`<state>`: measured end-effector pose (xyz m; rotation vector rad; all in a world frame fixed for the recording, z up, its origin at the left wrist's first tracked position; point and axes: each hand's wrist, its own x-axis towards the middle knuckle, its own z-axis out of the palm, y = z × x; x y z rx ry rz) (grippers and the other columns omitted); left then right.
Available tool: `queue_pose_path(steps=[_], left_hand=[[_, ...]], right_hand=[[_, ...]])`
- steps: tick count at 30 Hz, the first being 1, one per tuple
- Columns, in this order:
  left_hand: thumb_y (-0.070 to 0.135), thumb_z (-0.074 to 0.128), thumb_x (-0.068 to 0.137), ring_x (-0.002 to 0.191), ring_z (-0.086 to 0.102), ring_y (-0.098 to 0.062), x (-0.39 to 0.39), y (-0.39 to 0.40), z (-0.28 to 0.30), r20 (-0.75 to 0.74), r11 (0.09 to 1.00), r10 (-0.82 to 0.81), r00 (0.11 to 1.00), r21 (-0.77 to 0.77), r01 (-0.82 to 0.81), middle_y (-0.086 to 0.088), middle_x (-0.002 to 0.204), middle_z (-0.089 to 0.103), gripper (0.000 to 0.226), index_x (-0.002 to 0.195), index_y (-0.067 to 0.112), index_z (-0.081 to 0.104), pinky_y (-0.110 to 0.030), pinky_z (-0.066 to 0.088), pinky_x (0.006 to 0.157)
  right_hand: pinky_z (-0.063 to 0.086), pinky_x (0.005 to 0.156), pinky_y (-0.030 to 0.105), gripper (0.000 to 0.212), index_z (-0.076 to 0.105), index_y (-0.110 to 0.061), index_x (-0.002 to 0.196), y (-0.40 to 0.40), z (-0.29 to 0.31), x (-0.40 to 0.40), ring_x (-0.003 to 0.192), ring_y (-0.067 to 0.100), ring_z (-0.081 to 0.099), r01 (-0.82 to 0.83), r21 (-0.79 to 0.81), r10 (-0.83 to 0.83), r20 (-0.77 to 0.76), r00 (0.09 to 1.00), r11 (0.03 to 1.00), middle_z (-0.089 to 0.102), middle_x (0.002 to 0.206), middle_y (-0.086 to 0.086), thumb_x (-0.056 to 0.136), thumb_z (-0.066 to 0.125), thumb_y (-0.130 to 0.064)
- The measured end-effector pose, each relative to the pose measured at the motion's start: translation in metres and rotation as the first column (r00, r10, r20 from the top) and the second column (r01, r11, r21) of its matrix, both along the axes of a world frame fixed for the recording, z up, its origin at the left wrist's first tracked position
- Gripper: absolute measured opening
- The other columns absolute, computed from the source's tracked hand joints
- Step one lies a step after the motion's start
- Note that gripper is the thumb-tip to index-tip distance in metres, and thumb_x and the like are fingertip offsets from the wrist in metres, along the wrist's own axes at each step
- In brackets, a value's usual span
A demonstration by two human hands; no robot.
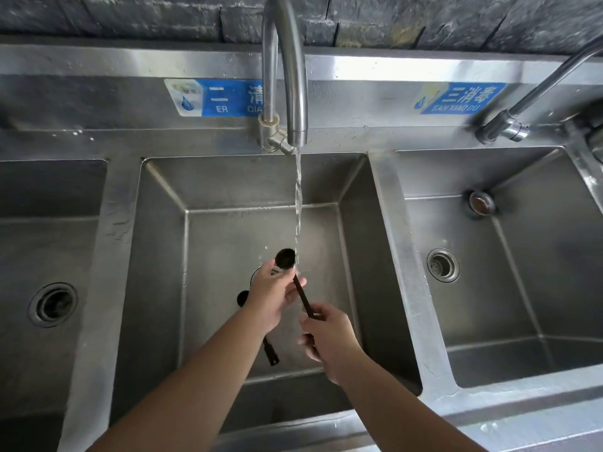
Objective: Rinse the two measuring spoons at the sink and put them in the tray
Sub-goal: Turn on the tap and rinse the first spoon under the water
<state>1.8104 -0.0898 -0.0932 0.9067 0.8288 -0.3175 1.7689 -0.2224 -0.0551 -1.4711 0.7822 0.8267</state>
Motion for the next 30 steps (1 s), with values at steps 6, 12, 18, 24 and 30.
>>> queue_pose_path(steps=[6,12,18,24,30], left_hand=[[-0.001,0.05,0.094,0.074,0.072,-0.018,0.016,0.006,0.002,0.09,0.999,-0.026,0.996,-0.04,0.029,-0.009,0.09,0.069,0.017,0.098,0.009,0.063,-0.027,0.058,0.063],[-0.001,0.057,0.092,0.064,0.068,-0.019,0.028,0.015,0.016,0.171,0.996,-0.07,0.983,-0.048,0.079,-0.011,0.079,0.071,0.014,0.091,0.005,0.07,-0.025,0.054,0.054],[0.003,0.061,0.088,0.049,0.051,-0.013,0.048,0.024,0.036,0.219,0.988,-0.133,0.967,0.109,0.111,-0.011,0.078,0.065,0.014,0.097,0.009,0.07,-0.028,0.045,0.049],[-0.004,0.055,0.088,0.055,0.059,-0.012,0.064,0.039,0.055,0.301,0.989,-0.03,0.953,0.144,-0.014,-0.009,0.085,0.07,0.024,0.094,0.015,0.07,-0.023,0.045,0.046],[0.005,0.055,0.092,0.044,0.052,-0.014,0.035,0.027,0.038,0.129,0.99,-0.086,0.988,0.125,0.07,-0.009,0.066,0.062,0.012,0.086,0.01,0.065,-0.028,0.043,0.046]], right_hand=[[0.031,0.039,0.024,0.014,0.07,-0.015,0.089,0.012,0.003,0.013,0.043,0.013,0.043,0.116,0.093,-0.122,0.059,0.991,0.989,0.056,0.06,0.002,0.09,0.057,-0.013],[0.026,0.034,0.019,0.016,0.065,-0.007,0.089,0.026,0.006,0.052,0.039,0.011,0.039,0.319,0.328,-0.315,-0.068,0.947,0.889,0.057,0.06,0.005,0.093,0.05,-0.011],[0.031,0.033,0.015,0.021,0.064,-0.011,0.078,0.048,0.016,0.095,0.037,0.009,0.045,0.346,0.445,-0.311,-0.153,0.938,0.826,0.058,0.057,0.003,0.091,0.05,-0.016],[0.047,0.042,0.018,0.024,0.068,-0.007,0.076,0.063,0.031,0.121,0.048,0.012,0.058,0.233,0.528,-0.202,-0.117,0.972,0.816,0.065,0.061,0.003,0.09,0.05,-0.017],[0.037,0.038,0.017,0.017,0.067,-0.015,0.079,0.044,0.025,0.086,0.04,0.01,0.045,0.214,0.41,-0.17,-0.142,0.975,0.887,0.058,0.057,0.0,0.092,0.058,-0.021]])
